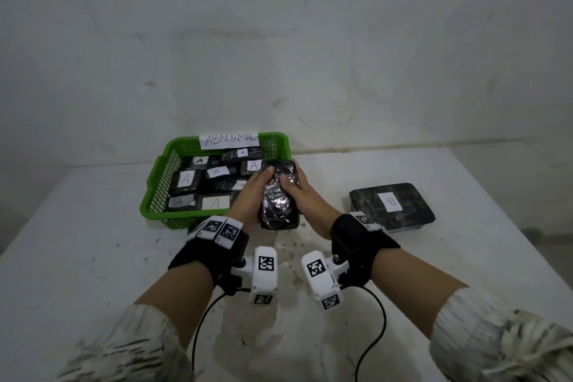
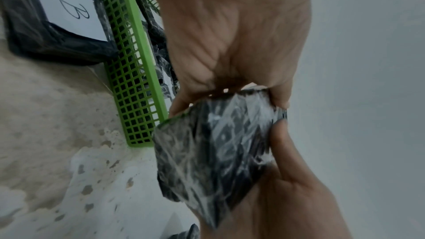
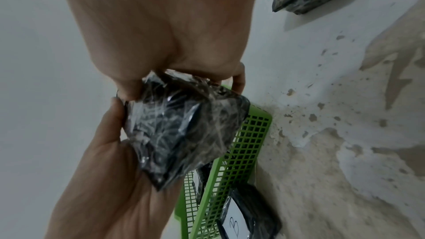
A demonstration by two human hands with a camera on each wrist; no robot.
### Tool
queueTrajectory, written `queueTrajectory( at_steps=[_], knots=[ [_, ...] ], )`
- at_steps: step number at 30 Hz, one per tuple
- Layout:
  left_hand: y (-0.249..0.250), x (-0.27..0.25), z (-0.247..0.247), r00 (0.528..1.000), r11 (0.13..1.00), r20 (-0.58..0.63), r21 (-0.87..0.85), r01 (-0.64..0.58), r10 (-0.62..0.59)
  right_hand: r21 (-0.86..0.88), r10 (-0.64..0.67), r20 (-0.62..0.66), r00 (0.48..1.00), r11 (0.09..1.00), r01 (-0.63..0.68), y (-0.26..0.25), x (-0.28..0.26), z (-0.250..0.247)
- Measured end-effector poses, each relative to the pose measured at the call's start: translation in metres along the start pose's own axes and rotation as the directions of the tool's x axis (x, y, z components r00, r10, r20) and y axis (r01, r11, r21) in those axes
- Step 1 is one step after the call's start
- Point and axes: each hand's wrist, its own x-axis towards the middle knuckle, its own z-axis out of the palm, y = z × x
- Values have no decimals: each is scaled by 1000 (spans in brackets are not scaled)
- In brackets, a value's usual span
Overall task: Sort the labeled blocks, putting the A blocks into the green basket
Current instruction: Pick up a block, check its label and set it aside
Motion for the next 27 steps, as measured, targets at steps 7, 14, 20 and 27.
queueTrajectory(
  at_steps=[7,14,20,27],
  knots=[
    [-1,-3,1,1000,1000,27,-1,-12,12,117,-82,-17,997,990,83,1,0,-6],
    [-2,-7,1,999,998,41,58,-15,12,159,-93,-27,995,983,96,3,2,-11],
    [-5,-10,0,998,993,53,112,-21,16,120,-28,19,999,992,25,6,2,-12],
    [-5,-14,4,998,997,61,75,28,-33,212,-21,-26,999,977,26,6,5,-15]
  ],
)
